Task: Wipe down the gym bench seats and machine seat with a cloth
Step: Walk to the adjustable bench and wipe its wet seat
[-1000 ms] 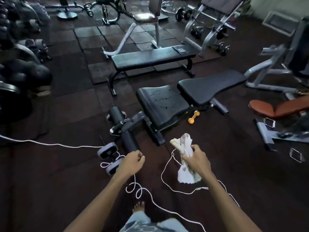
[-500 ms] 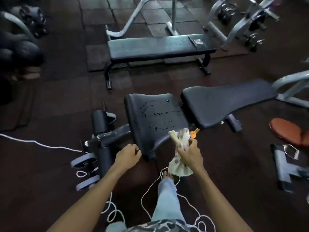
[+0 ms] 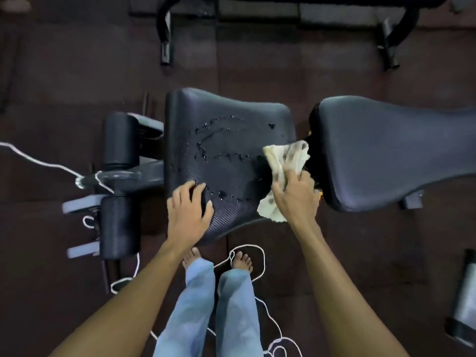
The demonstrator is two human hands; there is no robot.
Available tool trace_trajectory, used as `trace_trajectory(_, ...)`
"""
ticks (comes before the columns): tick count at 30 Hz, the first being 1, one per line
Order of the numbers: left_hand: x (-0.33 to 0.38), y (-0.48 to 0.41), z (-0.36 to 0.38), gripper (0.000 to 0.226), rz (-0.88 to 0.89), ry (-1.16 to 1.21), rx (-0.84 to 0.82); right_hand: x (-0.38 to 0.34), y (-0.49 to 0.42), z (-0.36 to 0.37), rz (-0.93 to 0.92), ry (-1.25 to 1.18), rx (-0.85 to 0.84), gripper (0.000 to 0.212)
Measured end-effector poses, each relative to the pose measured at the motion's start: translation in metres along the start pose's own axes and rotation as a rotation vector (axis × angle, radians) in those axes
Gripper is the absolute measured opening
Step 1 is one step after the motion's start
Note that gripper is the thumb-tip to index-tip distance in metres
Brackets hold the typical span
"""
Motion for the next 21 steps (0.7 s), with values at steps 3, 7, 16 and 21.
trace_trajectory(3, -0.008, 0.004, 0.016, 0.046, 0.027, -0.020, 0.129, -0.004, 0.000, 0.041, -0.046, 0.194, 0.059, 0.056)
trace_trajectory(7, -0.011, 0.002, 0.020, 0.044, 0.055, 0.024, 0.230, 0.001, 0.002, 0.058, -0.067, 0.210, 0.208, 0.060)
trace_trajectory(16, -0.013, 0.002, 0.019, 0.052, 0.009, 0.074, 0.227, -0.051, -0.065, 0.049, -0.084, 0.261, 0.178, 0.058)
trace_trajectory(21, -0.012, 0.002, 0.019, 0.053, 0.021, 0.049, 0.218, -0.016, -0.009, 0.059, -0.374, 0.278, 0.182, 0.057)
Point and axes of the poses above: each hand's wrist, its own y-axis away from the middle knuckle, its own z-axis out of the palm, x = y × z, the point moved 3 cm from there along -y, towards the middle knuckle, and after that the axes turned 9 degrees about y, right-handed, at the moved point
